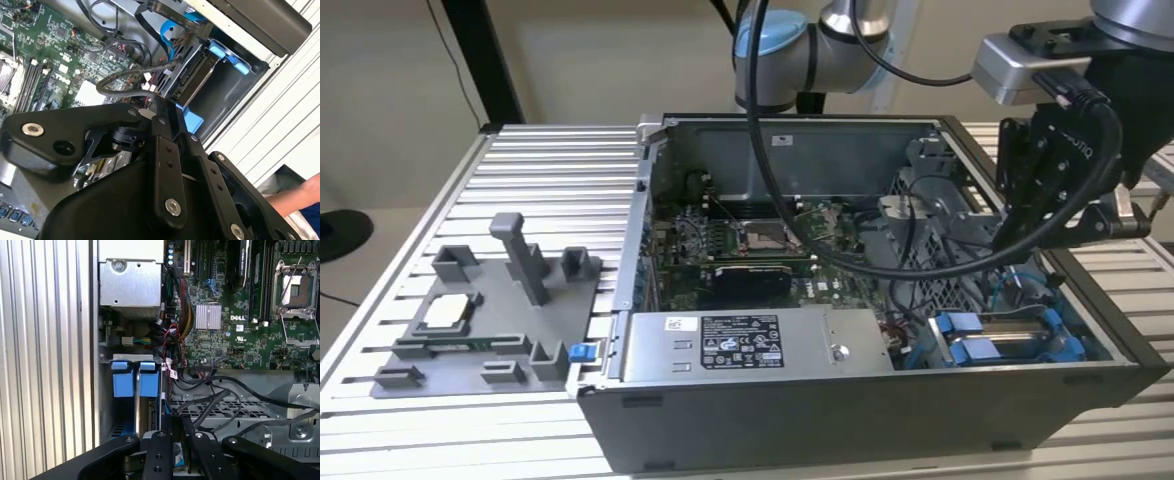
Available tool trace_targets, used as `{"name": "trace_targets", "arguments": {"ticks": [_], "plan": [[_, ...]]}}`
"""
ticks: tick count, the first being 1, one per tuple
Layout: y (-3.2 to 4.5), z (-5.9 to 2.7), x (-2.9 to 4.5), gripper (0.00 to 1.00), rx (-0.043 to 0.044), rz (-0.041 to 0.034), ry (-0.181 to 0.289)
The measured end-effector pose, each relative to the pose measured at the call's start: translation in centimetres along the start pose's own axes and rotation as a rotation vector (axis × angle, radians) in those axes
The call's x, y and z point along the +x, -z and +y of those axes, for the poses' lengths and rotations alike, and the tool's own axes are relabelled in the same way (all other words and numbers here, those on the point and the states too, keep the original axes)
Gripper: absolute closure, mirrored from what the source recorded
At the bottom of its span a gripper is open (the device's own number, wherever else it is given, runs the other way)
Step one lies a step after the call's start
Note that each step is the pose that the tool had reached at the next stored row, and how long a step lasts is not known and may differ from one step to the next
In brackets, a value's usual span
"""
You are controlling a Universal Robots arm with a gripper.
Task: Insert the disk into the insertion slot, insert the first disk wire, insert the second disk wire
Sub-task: 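Insert the first disk wire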
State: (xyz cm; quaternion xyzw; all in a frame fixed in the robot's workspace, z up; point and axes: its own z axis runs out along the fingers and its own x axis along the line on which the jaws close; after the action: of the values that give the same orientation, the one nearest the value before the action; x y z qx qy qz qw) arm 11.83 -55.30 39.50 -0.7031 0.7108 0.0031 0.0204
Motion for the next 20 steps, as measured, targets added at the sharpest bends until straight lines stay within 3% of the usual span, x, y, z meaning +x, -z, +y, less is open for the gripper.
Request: {"name": "trace_targets", "arguments": {"ticks": [8,20], "plan": [[0.00,-0.09,1.07,1.00,0.0000,0.0000,0.000],[-0.33,-0.62,1.77,1.00,0.0000,0.0000,0.000]]}}
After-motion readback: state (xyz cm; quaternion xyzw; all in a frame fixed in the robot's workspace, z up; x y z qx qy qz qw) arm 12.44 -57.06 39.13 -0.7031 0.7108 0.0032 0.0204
